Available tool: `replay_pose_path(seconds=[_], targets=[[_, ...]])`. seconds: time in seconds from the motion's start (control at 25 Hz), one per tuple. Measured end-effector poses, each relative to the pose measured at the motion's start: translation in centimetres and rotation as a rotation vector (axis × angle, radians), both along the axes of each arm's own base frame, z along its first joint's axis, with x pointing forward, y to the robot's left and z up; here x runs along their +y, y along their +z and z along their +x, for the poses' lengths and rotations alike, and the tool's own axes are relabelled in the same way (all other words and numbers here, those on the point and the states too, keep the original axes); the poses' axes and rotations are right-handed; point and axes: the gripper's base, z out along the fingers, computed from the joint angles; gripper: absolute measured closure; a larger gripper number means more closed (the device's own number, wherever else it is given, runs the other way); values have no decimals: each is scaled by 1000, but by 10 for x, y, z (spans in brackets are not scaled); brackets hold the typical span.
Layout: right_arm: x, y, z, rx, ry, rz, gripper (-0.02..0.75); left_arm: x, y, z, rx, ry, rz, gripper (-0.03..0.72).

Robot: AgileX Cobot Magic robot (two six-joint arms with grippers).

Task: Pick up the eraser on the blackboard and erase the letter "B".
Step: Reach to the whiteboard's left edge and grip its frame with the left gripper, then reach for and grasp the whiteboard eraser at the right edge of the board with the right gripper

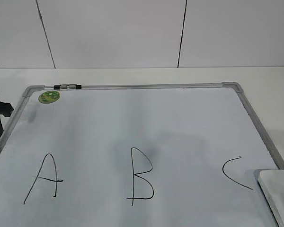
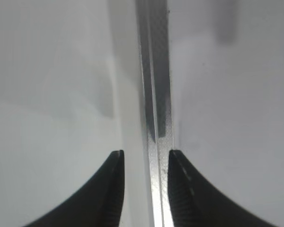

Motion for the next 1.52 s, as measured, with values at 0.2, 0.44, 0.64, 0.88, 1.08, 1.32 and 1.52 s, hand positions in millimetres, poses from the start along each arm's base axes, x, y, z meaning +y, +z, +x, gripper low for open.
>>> replay_pose_path(seconds=[0.2, 0.44, 0.64, 0.88, 1.08, 1.32, 1.52], targets=[[0, 0, 0, 2, 0, 1, 154, 0, -2, 2, -10, 1, 0, 452], [0, 0, 0, 2, 0, 1, 154, 0, -17, 4, 37, -13, 4, 453], [0, 0, -1, 8, 1, 0, 154, 0, -24, 5, 55, -15, 4, 453], [0, 0, -1, 10, 2, 0, 154, 0, -23, 5, 62, -14, 3, 519], [0, 0, -1, 10, 2, 1, 154, -2, -23, 5, 65, 6, -13, 666], [0, -1, 0, 17, 2, 2, 154, -2, -23, 5, 65, 11, -15, 671], [2, -7, 11, 93, -12, -4, 143, -2, -23, 5, 65, 13, -15, 671]])
